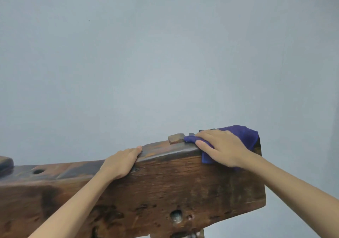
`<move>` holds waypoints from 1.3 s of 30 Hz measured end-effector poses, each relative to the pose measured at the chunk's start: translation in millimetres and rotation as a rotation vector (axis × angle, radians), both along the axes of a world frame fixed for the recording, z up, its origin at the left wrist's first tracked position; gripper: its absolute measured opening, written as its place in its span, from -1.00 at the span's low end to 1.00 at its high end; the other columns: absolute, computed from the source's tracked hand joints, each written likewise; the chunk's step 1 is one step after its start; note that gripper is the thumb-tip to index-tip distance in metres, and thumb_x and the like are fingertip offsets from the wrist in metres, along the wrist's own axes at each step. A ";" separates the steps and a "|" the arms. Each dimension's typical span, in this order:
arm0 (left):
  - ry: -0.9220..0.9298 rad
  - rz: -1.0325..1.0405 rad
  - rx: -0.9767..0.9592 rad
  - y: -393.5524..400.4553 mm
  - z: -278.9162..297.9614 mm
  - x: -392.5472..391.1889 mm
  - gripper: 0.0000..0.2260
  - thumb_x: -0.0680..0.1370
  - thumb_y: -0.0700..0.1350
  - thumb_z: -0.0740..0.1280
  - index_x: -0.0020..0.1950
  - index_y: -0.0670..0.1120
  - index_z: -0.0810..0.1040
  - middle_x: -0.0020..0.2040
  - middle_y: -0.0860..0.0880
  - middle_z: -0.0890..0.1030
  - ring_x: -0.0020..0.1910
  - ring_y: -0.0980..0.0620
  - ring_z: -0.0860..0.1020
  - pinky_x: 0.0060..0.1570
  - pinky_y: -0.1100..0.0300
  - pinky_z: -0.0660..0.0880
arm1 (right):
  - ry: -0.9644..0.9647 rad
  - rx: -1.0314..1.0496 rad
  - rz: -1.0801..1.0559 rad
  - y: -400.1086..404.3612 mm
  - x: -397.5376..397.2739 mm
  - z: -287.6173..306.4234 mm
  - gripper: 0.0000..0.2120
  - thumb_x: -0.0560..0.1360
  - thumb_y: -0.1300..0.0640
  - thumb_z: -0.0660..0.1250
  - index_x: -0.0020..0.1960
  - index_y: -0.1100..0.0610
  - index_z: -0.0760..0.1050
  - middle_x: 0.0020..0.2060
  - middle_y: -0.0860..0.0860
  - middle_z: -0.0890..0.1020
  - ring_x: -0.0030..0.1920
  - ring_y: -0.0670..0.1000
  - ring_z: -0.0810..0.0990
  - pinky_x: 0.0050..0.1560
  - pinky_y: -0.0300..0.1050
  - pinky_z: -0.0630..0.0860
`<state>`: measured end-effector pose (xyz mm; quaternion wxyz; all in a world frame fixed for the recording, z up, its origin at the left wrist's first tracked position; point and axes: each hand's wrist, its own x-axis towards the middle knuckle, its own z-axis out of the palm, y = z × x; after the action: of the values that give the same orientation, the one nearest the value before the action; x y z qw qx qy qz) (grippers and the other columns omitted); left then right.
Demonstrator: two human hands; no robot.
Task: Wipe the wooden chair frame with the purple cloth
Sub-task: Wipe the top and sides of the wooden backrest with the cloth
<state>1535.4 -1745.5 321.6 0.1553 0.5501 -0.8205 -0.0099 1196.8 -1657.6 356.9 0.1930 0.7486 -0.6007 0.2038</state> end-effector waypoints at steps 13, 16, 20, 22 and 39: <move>-0.094 -0.062 -0.063 -11.2 -2.3 -2.8 -0.61 0.64 -0.21 0.08 0.46 0.00 0.33 0.46 -0.15 0.45 0.29 -0.24 0.50 0.29 -0.16 0.42 | -0.057 0.467 -0.367 -30.1 59.0 37.9 -0.29 0.49 -0.46 -0.30 0.54 -0.32 0.20 0.59 0.01 0.30 0.54 0.30 0.25 0.44 0.52 0.01; -0.086 -0.055 -0.045 -7.7 -2.2 -3.5 -0.55 0.63 -0.24 0.08 0.52 -0.02 0.29 0.50 -0.18 0.41 0.38 -0.26 0.45 0.34 -0.16 0.39 | -0.003 0.361 -0.169 -14.7 108.3 4.1 -0.37 0.56 -0.37 -0.30 0.60 -0.33 0.04 0.66 -0.01 0.12 0.63 0.25 0.08 0.51 0.47 -0.10; -0.077 -0.057 -0.037 -0.8 1.1 2.7 -0.55 0.67 -0.17 0.05 0.58 -0.01 0.21 0.53 -0.18 0.38 0.41 -0.26 0.42 0.38 -0.14 0.36 | -0.132 0.248 0.138 3.7 120.9 -5.3 -0.49 0.66 -0.29 -0.17 0.60 -0.33 0.10 0.66 -0.01 0.11 0.65 0.07 0.05 0.60 0.26 -0.06; -0.074 -0.054 -0.034 0.3 1.0 2.1 -0.53 0.66 -0.18 0.07 0.58 0.00 0.20 0.53 -0.18 0.38 0.41 -0.26 0.42 0.37 -0.14 0.36 | -0.295 0.190 0.162 2.0 100.2 8.6 -0.53 0.68 -0.24 -0.05 0.58 -0.28 0.20 0.65 0.01 0.16 0.64 0.06 0.09 0.59 0.22 0.05; -0.092 -0.052 -0.055 -1.7 0.6 -1.8 -0.63 0.64 -0.16 0.04 0.44 0.02 0.33 0.46 -0.17 0.45 0.32 -0.28 0.46 0.26 -0.19 0.42 | -0.278 0.219 -0.598 -20.1 60.5 39.5 -0.36 0.60 -0.30 -0.06 0.43 0.06 0.46 0.43 0.25 0.41 0.44 0.31 0.32 0.41 0.27 0.21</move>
<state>1533.5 -1747.2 322.1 0.1324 0.5239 -0.8407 0.0339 1257.3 -1677.7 396.4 0.0790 0.5209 -0.8323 0.1725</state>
